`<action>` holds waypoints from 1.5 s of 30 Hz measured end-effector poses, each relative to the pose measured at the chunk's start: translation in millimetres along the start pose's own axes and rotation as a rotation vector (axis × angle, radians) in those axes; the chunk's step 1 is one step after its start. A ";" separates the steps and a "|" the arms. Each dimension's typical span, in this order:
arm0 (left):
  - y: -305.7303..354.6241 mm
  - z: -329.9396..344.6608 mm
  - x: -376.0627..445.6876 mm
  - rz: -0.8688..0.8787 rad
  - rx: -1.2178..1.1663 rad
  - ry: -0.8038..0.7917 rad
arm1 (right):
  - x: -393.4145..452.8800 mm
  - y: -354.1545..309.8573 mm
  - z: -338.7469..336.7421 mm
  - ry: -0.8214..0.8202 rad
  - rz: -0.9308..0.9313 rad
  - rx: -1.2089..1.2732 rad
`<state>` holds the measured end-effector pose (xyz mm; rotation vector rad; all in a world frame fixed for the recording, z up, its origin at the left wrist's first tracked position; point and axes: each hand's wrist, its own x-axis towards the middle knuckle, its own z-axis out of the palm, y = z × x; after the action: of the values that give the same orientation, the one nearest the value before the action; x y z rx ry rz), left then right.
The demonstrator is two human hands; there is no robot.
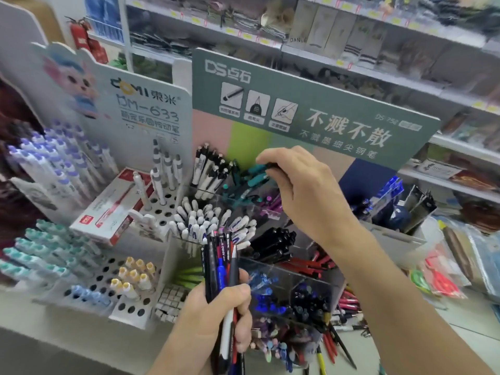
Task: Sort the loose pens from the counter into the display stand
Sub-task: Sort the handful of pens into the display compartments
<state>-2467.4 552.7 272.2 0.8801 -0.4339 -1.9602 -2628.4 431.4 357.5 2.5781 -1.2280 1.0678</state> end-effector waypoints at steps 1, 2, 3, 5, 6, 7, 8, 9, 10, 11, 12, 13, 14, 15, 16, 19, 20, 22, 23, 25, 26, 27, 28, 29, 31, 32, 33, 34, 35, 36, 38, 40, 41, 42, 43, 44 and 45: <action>0.2 -0.5 0.3 0.002 -0.007 0.006 | 0.8 0.3 -3.4 -0.022 -0.017 -0.003; 0.3 -1.1 0.4 0.001 -0.011 0.009 | 0.0 0.1 -6.2 -0.042 -0.032 -0.008; 0.7 -1.5 0.5 0.002 -0.014 0.013 | -2.1 -0.9 -8.9 -0.060 -0.042 -0.009; 1.1 -2.8 0.6 0.007 -0.026 0.019 | -9.4 -3.1 -12.1 -0.087 -0.045 -0.010; 0.8 -3.7 0.9 0.010 -0.030 0.020 | -13.5 -3.2 -12.6 -0.097 -0.031 -0.009; 0.5 -3.9 1.1 0.013 -0.031 0.018 | -16.6 -2.1 -13.1 -0.106 -0.005 -0.005; 0.4 -4.1 1.2 0.017 -0.029 0.017 | -17.8 -0.3 -13.9 -0.113 0.030 0.000; 0.3 -3.9 1.2 0.021 -0.028 0.016 | -17.0 1.7 -14.2 -0.118 0.066 0.003; 0.0 -4.0 1.3 0.023 -0.025 0.015 | -14.6 3.2 -13.7 -0.121 0.098 0.005; -0.4 -3.8 1.3 0.023 -0.021 0.012 | -11.5 4.7 -11.5 -0.123 0.122 0.002; -0.8 -3.5 1.1 0.020 -0.014 0.006 | -7.8 6.0 -7.4 -0.122 0.135 -0.007; -1.0 -2.6 0.8 0.016 -0.008 -0.002 | -3.8 6.6 -2.1 -0.120 0.146 -0.021; -1.0 -2.1 0.6 0.012 -0.005 -0.011 | 0.1 7.3 4.4 -0.122 0.162 -0.034; -0.8 -1.9 0.3 0.011 -0.003 -0.019 | 3.9 7.8 10.9 -0.116 0.179 -0.038; -0.5 -2.3 0.1 0.011 -0.004 -0.023 | 6.6 8.0 16.8 -0.102 0.196 -0.029; 1.6 -5.8 -1.0 0.015 -0.025 -0.016 | 7.0 0.6 25.3 -0.053 0.330 0.118; 2.6 -8.0 -1.4 0.021 -0.035 -0.007 | 2.8 -3.4 26.4 -0.032 0.379 0.176; 4.6 -12.2 -2.1 0.032 -0.047 0.010 | -12.1 -10.0 32.7 0.011 0.415 0.124; 5.7 -13.9 -2.5 0.038 -0.050 0.016 | -20.3 -12.9 38.3 0.018 0.406 0.029; 7.5 -16.1 -2.9 0.048 -0.050 0.020 | -32.1 -19.2 49.7 0.026 0.379 -0.122; 8.3 -16.8 -3.1 0.054 -0.048 0.020 | -35.1 -21.2 53.5 0.041 0.383 -0.151; 8.9 -17.5 -3.5 0.059 -0.047 0.021 | -36.2 -22.9 54.6 0.063 0.402 -0.150; 9.5 -18.2 -3.9 0.065 -0.047 0.020 | -36.1 -23.4 53.2 0.088 0.429 -0.128; 10.0 -19.1 -4.3 0.071 -0.050 0.016 | -34.9 -23.4 49.9 0.105 0.447 -0.099; 10.4 -20.4 -5.5 0.081 -0.055 0.009 | -32.5 -20.8 44.5 0.106 0.447 -0.056; 10.5 -20.5 -5.9 0.083 -0.055 0.007 | -30.8 -18.9 43.7 0.106 0.441 -0.043; 10.3 -20.4 -6.2 0.084 -0.050 0.006 | -27.6 -16.6 44.4 0.116 0.439 -0.028; 9.9 -20.2 -6.2 0.084 -0.038 0.011 | -22.6 -14.4 46.0 0.134 0.437 -0.006; 9.6 -19.9 -6.5 0.085 -0.024 0.018 | -16.6 -12.8 49.1 0.147 0.425 0.012; 9.2 -19.1 -6.8 0.086 -0.014 0.020 | -11.0 -12.0 52.3 0.152 0.402 0.017; 9.2 -17.9 -6.7 0.087 -0.011 0.008 | -2.6 -13.3 58.3 0.136 0.349 0.002; 9.8 -18.3 -6.8 0.093 -0.008 0.005 | -0.7 -18.8 58.9 0.081 0.345 -0.009; 10.3 -19.3 -6.7 0.100 -0.007 0.008 | -1.8 -22.6 57.7 0.041 0.362 -0.027; 11.0 -20.4 -6.7 0.108 -0.005 0.013 | -2.8 -26.1 56.1 -0.014 0.385 -0.064; 11.4 -21.3 -6.7 0.114 -0.006 0.017 | -3.0 -28.1 55.0 -0.085 0.410 -0.122; 11.6 -22.0 -6.3 0.116 -0.010 0.021 | -1.9 -28.8 54.7 -0.153 0.428 -0.186; 12.1 -21.7 -6.4 0.115 -0.016 0.018 | 0.8 -28.2 55.3 -0.191 0.432 -0.221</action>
<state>-2442.2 552.8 267.2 0.8439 -0.4485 -1.8465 -2577.4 429.9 322.2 2.3454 -1.8929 0.6937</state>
